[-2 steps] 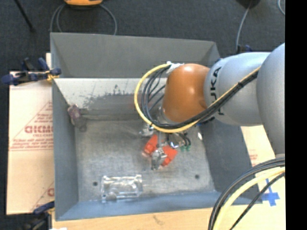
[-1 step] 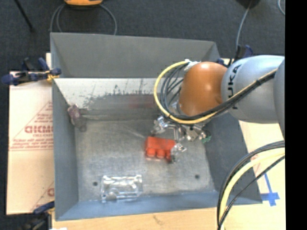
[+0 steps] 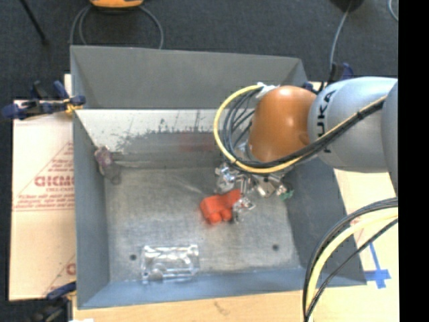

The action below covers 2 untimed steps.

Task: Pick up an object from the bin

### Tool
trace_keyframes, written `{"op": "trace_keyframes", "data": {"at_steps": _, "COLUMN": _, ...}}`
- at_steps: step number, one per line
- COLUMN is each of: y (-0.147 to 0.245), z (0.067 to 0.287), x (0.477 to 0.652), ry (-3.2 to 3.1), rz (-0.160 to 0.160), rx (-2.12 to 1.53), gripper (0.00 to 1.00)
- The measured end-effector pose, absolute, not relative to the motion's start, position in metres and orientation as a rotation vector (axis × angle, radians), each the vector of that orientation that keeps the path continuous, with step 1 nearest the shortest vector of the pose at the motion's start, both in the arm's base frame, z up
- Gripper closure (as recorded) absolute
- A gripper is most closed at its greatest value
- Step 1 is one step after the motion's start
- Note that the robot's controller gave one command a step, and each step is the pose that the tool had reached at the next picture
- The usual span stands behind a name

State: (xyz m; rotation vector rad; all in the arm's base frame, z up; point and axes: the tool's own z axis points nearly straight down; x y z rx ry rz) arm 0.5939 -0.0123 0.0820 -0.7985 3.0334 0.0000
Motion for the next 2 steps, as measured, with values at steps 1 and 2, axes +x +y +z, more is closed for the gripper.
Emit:
{"op": "trace_keyframes", "data": {"at_steps": 1, "y": -0.018, "z": 0.216, "x": 0.577, "ry": 3.035, "rz": -0.007, "rx": -0.769, "gripper": 1.00}}
{"op": "trace_keyframes", "data": {"at_steps": 2, "y": -0.060, "z": 0.228, "x": 0.646, "ry": 3.008, "rz": -0.008, "rx": -0.867, "gripper": 1.00}}
